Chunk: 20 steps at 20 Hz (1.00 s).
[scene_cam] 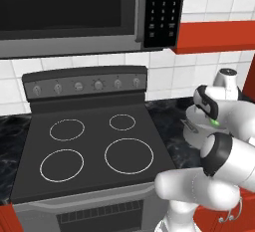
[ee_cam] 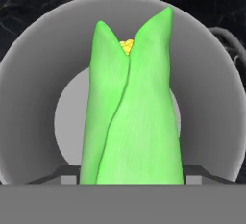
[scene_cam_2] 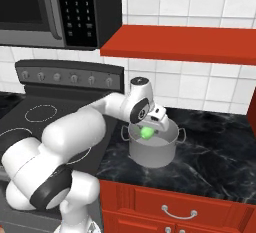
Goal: Turn on the sink faucet. Then move the corn from the counter to the sink. Turn off the sink. Move the vegetable from the sink to the pot next to the stove. Finally move the pot to the rear right burner.
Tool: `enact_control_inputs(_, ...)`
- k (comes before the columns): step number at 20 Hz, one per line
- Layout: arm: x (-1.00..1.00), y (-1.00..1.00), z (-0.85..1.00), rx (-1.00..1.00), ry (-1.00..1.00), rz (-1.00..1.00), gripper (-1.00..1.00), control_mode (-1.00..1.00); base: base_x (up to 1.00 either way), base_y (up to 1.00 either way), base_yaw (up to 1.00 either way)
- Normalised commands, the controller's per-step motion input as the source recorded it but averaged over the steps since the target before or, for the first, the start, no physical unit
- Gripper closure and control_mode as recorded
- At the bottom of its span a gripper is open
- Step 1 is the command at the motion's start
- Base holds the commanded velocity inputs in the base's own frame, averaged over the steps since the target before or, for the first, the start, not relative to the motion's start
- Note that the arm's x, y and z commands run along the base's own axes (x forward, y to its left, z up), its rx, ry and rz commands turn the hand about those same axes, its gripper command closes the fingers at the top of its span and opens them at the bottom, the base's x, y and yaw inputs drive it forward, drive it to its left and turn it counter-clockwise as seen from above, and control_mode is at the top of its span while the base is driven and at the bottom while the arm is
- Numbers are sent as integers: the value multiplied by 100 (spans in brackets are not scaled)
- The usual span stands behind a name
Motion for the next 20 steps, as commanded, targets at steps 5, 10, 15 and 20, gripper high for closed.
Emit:
enact_control_inputs(5,11,-10,-18,0,1,4,100,-100,0,0,0)
enact_control_inputs(10,16,-7,-15,0,3,4,100,-100,0,0,0)
enact_control_inputs(15,14,0,-18,0,4,3,100,-100,0,0,0)
enact_control_inputs(20,5,-2,-18,0,4,4,100,-100,0,0,0)
